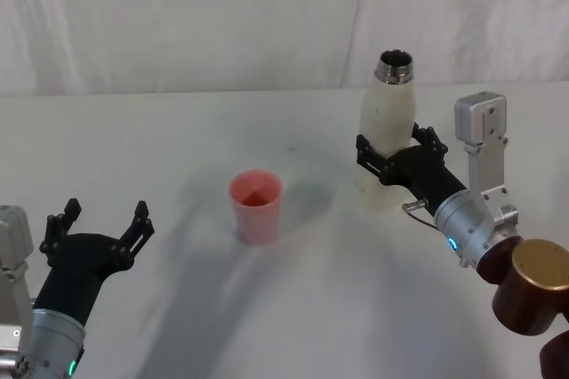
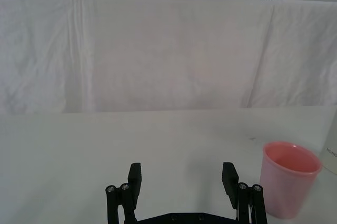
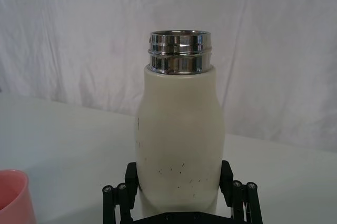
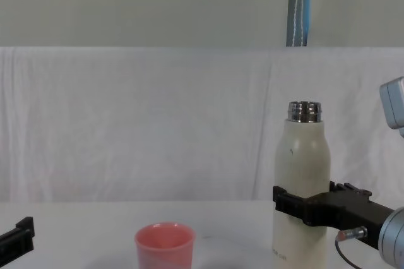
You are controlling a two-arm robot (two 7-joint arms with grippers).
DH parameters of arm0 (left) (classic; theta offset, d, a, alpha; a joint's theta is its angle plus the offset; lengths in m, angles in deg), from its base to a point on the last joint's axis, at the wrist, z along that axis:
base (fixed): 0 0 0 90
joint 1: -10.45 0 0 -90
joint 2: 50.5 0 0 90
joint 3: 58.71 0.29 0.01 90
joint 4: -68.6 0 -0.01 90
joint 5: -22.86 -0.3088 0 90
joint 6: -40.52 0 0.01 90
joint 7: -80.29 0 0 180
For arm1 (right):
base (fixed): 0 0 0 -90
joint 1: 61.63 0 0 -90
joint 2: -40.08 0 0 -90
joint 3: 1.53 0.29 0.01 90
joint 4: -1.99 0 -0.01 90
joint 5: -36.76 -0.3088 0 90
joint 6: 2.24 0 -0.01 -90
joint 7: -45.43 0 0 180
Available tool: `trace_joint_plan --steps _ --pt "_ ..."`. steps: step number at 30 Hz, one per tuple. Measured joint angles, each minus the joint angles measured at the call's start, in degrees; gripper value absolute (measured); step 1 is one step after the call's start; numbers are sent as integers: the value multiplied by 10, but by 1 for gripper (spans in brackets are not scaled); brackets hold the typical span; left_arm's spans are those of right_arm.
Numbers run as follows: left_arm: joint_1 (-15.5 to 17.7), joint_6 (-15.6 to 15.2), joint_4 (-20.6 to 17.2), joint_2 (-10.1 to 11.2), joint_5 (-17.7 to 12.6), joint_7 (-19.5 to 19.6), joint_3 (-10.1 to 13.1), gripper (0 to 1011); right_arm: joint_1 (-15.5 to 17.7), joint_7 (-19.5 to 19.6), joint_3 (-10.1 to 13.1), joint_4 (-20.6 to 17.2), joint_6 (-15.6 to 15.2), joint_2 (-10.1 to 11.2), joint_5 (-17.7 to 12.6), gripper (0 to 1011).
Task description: Grasp the thermos with one hand and pour water into the cup lid.
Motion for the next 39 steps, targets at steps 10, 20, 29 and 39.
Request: trace_joint_plan --steps 10,20,29,39 --pt "0 0 0 0 0 0 0 1001 1 0 0 -1 -1 0 0 947" --pt "0 0 0 0 0 0 0 1001 1 -1 0 -1 -1 1 0 947" --pt "0 0 0 0 0 0 0 1001 -6 -4 -24 -25 23 19 48 948" --pt "0 0 0 0 0 0 0 1001 -6 -2 -62 -69 53 66 155 948"
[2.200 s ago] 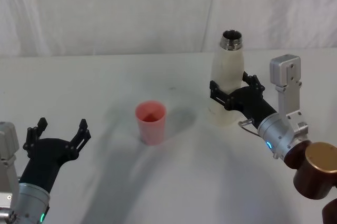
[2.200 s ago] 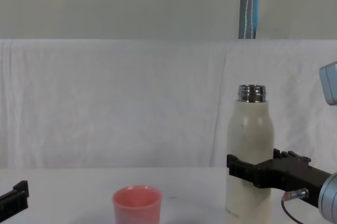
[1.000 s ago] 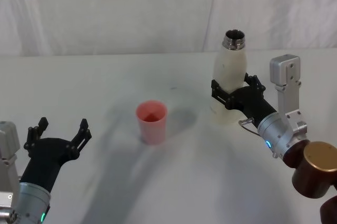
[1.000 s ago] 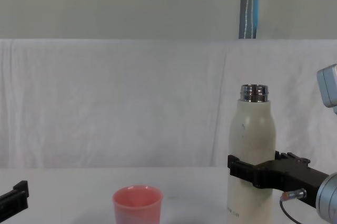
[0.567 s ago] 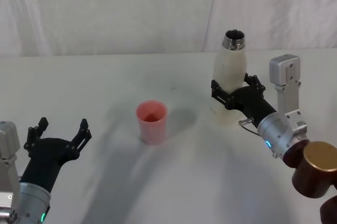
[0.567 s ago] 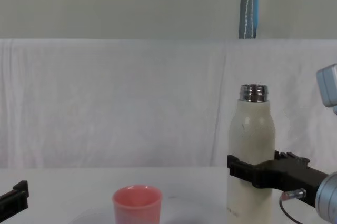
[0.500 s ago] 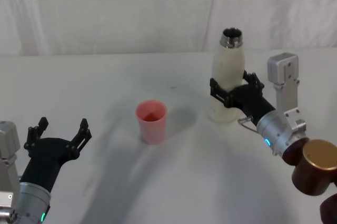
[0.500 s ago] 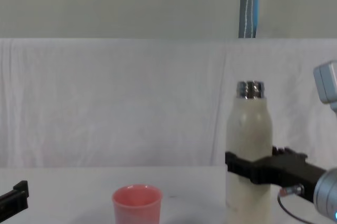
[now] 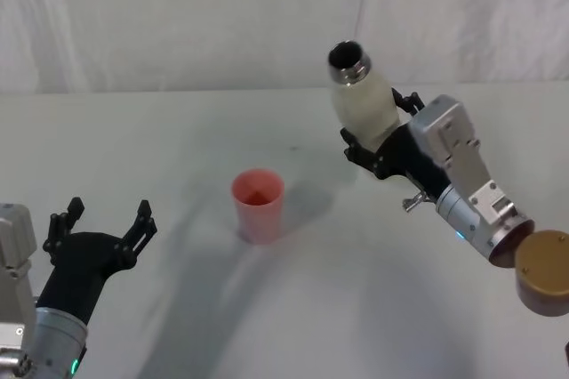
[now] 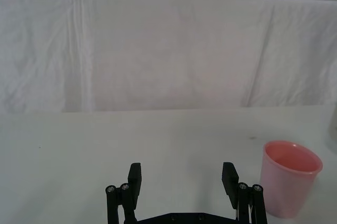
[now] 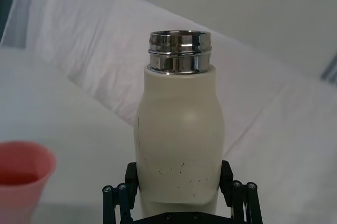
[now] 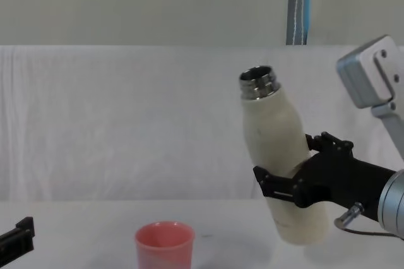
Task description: Grasp the thermos with one hand and pour water into the cup lid.
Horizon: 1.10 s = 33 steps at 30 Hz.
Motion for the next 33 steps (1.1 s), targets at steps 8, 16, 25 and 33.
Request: trace_joint_plan --steps 8,16,25,33 --pt "0 0 0 0 0 0 0 1001 -7 17 -32 -11 25 34 112 948" --pt "0 0 0 0 0 0 0 1001 -23 37 -57 -1 40 49 194 948" --pt "0 0 0 0 0 0 0 1001 -44 46 -83 24 49 51 248 948" --pt "0 0 0 0 0 0 0 1001 -60 50 -103 51 51 51 277 948"
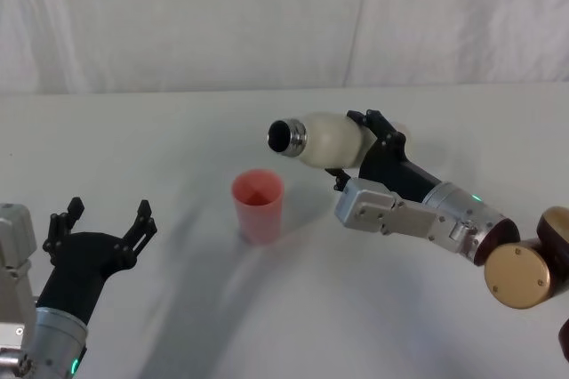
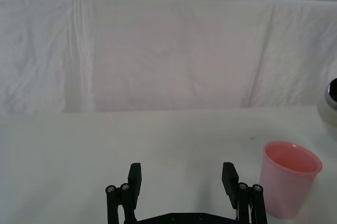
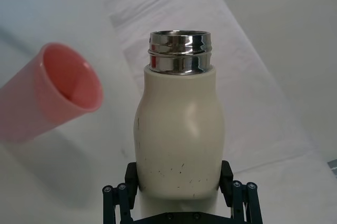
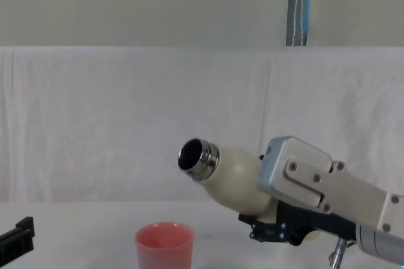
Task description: Grasp the thermos with one hand and pour water into the cup lid.
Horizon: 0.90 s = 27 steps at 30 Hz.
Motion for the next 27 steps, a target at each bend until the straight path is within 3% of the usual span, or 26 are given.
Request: trace_joint_plan --steps 20,27 --pt "0 0 0 0 0 0 0 1001 -30 40 -36 43 -10 0 71 948" --pt "0 0 0 0 0 0 0 1001 -36 47 -41 49 -12 0 82 948"
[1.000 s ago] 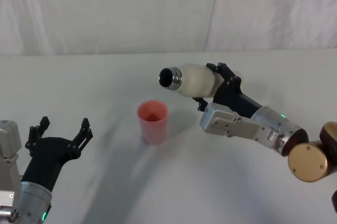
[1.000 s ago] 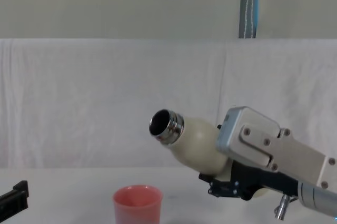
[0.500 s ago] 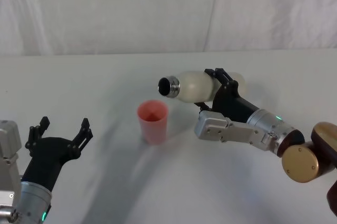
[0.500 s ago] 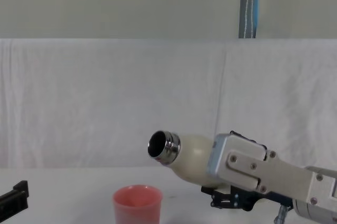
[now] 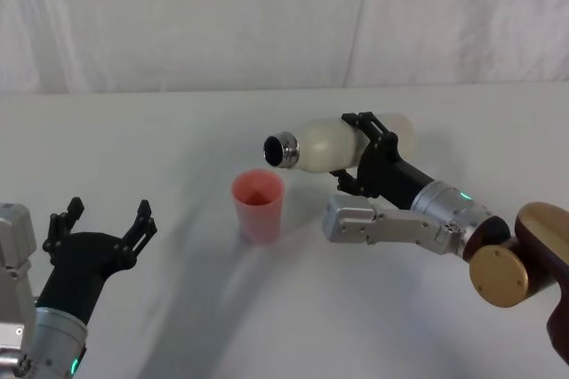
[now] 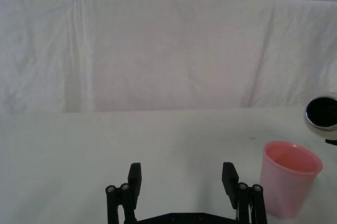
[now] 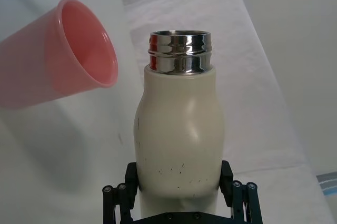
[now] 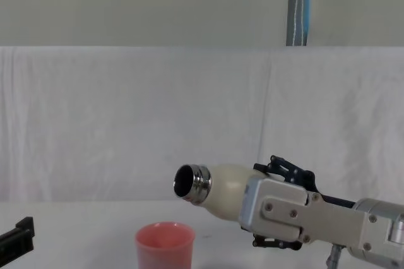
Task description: Grasp the thermos with one hand and pour water into the cup lid.
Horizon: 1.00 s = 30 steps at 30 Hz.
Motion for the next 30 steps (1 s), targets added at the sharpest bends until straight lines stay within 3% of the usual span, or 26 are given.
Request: trace_joint_plan --steps 30 --pt "0 0 0 0 0 0 0 1001 -39 16 -38 27 -2 2 52 948"
